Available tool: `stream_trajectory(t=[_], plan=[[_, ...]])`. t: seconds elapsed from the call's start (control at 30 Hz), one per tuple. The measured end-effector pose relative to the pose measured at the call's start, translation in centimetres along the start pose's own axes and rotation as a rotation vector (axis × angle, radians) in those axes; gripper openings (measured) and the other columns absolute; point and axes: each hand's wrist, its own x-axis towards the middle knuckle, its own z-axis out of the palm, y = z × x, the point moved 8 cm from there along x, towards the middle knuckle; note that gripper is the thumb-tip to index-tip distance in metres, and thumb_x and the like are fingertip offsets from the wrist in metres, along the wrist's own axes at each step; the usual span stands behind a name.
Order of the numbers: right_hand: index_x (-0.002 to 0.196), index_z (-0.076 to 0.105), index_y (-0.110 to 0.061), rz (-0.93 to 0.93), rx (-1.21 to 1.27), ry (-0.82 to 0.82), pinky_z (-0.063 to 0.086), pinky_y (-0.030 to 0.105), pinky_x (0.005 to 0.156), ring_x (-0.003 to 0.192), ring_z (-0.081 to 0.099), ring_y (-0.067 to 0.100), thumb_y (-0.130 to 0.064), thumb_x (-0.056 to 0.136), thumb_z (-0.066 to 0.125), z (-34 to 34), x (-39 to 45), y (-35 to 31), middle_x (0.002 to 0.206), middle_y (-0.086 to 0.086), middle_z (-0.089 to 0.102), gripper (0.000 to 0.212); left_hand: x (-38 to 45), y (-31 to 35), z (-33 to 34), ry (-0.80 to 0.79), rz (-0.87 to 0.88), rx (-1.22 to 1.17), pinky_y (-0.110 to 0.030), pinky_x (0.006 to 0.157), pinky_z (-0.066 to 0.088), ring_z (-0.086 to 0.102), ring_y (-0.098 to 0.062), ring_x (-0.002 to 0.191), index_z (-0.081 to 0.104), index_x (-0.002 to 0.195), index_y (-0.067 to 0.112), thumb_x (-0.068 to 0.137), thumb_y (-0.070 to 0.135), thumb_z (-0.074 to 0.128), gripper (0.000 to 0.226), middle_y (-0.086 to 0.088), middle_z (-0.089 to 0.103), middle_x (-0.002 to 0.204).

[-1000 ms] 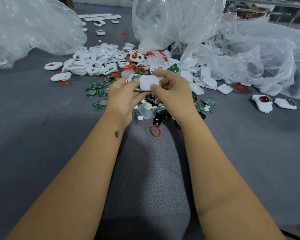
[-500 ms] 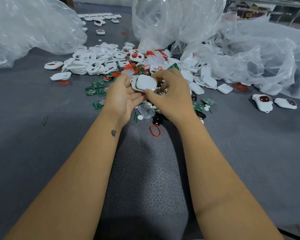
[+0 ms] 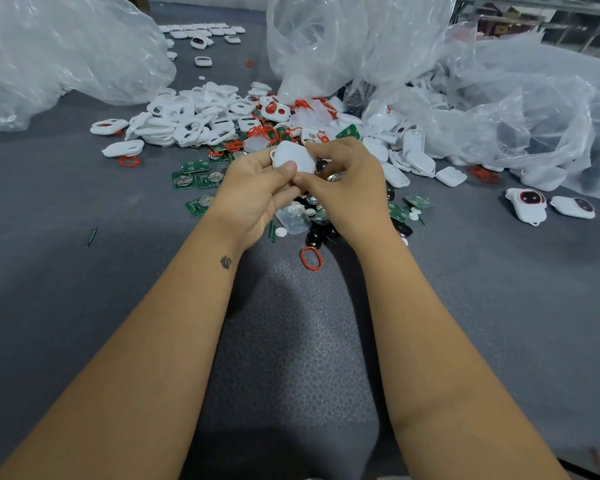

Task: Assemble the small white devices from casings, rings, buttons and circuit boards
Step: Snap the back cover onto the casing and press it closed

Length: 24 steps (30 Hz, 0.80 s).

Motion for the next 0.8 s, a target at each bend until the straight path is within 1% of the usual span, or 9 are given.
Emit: stream_trajectory(t=[0.13, 0.2, 0.27, 0.4, 0.47, 0.57, 0.63, 0.7, 0.8], plan=[[0.109, 0.072, -0.013, 0.068, 0.150, 0.010, 0.046, 0.012, 0.078, 0.083, 0.057, 0.003, -0.012, 0.085, 0.071, 0.0, -0.3, 0.0, 0.106, 0.002, 0.066, 0.024, -0.1, 0.6, -0.1, 0.014, 0.058, -0.028, -0.022, 0.076, 0.057, 0.072, -0.012, 0.086, 0.061, 0.108, 0.004, 0.097, -0.007, 0.046, 0.022, -0.001, 0.075, 0.088], [0.101, 0.073, -0.014, 0.138, 0.255, 0.047, 0.051, 0.023, 0.084, 0.086, 0.060, 0.006, -0.012, 0.089, 0.067, -0.2, -0.2, 0.5, 0.102, 0.003, 0.069, 0.014, -0.3, 0.7, 0.0, 0.012, 0.067, -0.019, -0.021, 0.076, 0.057, 0.072, -0.012, 0.087, 0.061, 0.111, 0.007, 0.096, -0.007, 0.047, 0.024, 0.000, 0.075, 0.089], [0.097, 0.072, -0.016, 0.196, 0.341, 0.076, 0.053, 0.031, 0.083, 0.085, 0.061, 0.009, -0.013, 0.091, 0.065, -0.3, -0.1, 1.2, 0.100, 0.003, 0.071, 0.010, -0.3, 0.6, 0.4, -0.009, 0.075, -0.017, -0.021, 0.079, 0.056, 0.070, -0.011, 0.091, 0.058, 0.121, 0.006, 0.096, -0.007, 0.048, 0.029, -0.001, 0.073, 0.096], [0.101, 0.072, -0.014, 0.222, 0.448, 0.007, 0.050, 0.021, 0.074, 0.086, 0.063, 0.007, -0.015, 0.095, 0.060, 0.6, 0.0, 1.3, 0.102, 0.004, 0.071, 0.014, -0.3, 0.9, 1.0, -0.069, 0.090, -0.049, -0.024, 0.089, 0.054, 0.067, -0.011, 0.095, 0.052, 0.132, 0.005, 0.097, -0.008, 0.046, 0.038, -0.006, 0.067, 0.109], [0.103, 0.072, -0.011, 0.223, 0.471, 0.010, 0.048, 0.018, 0.072, 0.085, 0.062, 0.006, -0.013, 0.095, 0.060, 0.5, 0.0, 1.4, 0.104, 0.007, 0.071, 0.015, -0.3, 0.9, 1.1, -0.083, 0.084, -0.087, -0.026, 0.089, 0.055, 0.068, -0.012, 0.094, 0.054, 0.130, 0.006, 0.097, -0.006, 0.046, 0.036, -0.007, 0.067, 0.110], [0.103, 0.073, -0.011, 0.219, 0.493, 0.016, 0.049, 0.015, 0.072, 0.085, 0.064, 0.004, -0.008, 0.092, 0.062, 0.2, -0.1, 1.4, 0.106, 0.010, 0.071, 0.015, -0.4, 0.9, 1.0, -0.061, 0.082, -0.111, -0.028, 0.084, 0.056, 0.071, -0.016, 0.095, 0.060, 0.119, 0.008, 0.100, 0.009, 0.048, 0.023, -0.005, 0.073, 0.102], [0.103, 0.073, -0.011, 0.206, 0.509, -0.009, 0.050, 0.016, 0.073, 0.088, 0.065, 0.005, -0.004, 0.090, 0.063, 0.3, -0.2, 1.2, 0.107, 0.012, 0.070, 0.017, -0.3, 1.0, 0.6, -0.008, 0.094, -0.063, -0.028, 0.080, 0.057, 0.071, -0.018, 0.096, 0.062, 0.119, 0.007, 0.101, 0.017, 0.048, 0.025, -0.005, 0.073, 0.103], [0.100, 0.073, -0.010, 0.200, 0.503, -0.013, 0.051, 0.022, 0.080, 0.092, 0.064, 0.011, -0.003, 0.089, 0.064, 0.3, -0.2, 1.0, 0.105, 0.012, 0.068, 0.017, -0.4, 1.0, 0.3, 0.010, 0.105, -0.018, -0.028, 0.077, 0.057, 0.072, -0.019, 0.094, 0.063, 0.119, 0.006, 0.102, 0.019, 0.048, 0.026, -0.007, 0.072, 0.105], [0.087, 0.075, -0.019, 0.189, 0.476, 0.013, 0.050, 0.024, 0.082, 0.085, 0.061, 0.008, -0.002, 0.087, 0.066, 0.0, -0.1, 0.8, 0.089, 0.001, 0.063, 0.019, -0.4, 1.0, 0.4, -0.007, 0.113, 0.014, -0.028, 0.076, 0.057, 0.072, -0.018, 0.093, 0.063, 0.116, 0.007, 0.102, 0.018, 0.046, 0.025, -0.007, 0.072, 0.106]])
